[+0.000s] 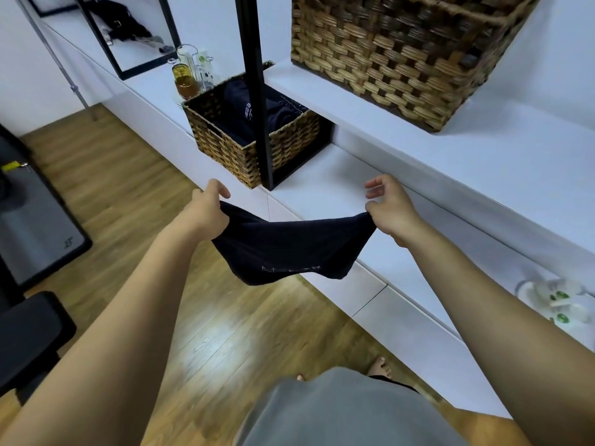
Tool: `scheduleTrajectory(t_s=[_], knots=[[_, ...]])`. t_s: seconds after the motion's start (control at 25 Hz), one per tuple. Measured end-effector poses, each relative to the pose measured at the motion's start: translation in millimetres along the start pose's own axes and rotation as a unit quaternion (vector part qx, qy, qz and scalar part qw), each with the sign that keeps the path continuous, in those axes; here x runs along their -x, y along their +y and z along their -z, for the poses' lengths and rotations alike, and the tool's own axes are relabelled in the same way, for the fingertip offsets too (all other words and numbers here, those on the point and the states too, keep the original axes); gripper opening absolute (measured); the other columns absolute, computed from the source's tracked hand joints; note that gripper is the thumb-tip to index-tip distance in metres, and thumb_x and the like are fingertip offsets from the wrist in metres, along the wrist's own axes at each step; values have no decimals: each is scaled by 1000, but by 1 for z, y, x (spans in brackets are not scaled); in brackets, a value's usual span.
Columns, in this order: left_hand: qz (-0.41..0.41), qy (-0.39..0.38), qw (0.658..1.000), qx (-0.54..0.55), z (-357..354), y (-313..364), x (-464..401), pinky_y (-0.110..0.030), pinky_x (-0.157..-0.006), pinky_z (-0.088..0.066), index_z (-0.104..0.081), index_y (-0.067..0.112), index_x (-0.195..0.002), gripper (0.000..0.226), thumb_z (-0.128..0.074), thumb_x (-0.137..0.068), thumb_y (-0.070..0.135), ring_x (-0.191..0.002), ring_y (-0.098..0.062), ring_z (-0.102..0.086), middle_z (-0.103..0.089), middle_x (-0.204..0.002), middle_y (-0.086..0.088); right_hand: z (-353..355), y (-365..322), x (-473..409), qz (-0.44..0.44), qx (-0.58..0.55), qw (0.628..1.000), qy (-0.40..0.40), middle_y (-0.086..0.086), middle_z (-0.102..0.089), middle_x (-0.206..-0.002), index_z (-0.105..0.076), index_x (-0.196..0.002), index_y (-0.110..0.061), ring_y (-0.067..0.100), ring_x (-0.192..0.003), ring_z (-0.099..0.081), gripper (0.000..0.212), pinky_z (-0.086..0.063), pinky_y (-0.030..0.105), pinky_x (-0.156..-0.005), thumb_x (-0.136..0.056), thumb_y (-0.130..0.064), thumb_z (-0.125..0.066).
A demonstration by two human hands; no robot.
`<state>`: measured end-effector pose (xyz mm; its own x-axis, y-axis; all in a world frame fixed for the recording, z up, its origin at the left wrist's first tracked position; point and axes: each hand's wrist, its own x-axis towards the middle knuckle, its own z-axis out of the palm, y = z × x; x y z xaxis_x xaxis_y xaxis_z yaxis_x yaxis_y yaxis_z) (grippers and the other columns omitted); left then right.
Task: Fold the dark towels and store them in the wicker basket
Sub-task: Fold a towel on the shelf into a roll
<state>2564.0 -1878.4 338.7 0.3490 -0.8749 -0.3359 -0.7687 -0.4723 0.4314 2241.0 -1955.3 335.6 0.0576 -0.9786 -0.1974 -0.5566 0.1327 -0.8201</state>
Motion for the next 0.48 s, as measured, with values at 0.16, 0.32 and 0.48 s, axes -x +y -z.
scheduleTrajectory(t_s=[0.16,0.32,0.48], knots=[[-51,46,997,45,-7,10,4,-37,-79,-52,-41,31,-134,53,-71,-91,39,-99,-26,-57,-29,-132,-4,4,8,-4,-22,-70,997,-4,4,-68,-104,-63,-90,-21,17,-88,-59,24,-46,26,-72,-95,0,-54],[-115,-31,992,-27,-10,13,7,-34,-90,-46,-45,40,-133,69,-83,-76,51,-110,-19,-45,-24,-132,3,11,14,-5,-56,-110,992,-31,0,-60,-97,-64,-98,-17,19,-86,-54,23,-48,35,-75,-95,1,-50],[-208,22,961,-181,-18,17,-2,-43,-83,-52,-67,30,-116,29,-72,-90,39,-104,-21,-52,-45,-115,2,14,11,-4,-18,-106,994,-29,2,-64,-100,-65,-94,-21,17,-85,-58,22,-49,29,-76,-94,-1,-55]])
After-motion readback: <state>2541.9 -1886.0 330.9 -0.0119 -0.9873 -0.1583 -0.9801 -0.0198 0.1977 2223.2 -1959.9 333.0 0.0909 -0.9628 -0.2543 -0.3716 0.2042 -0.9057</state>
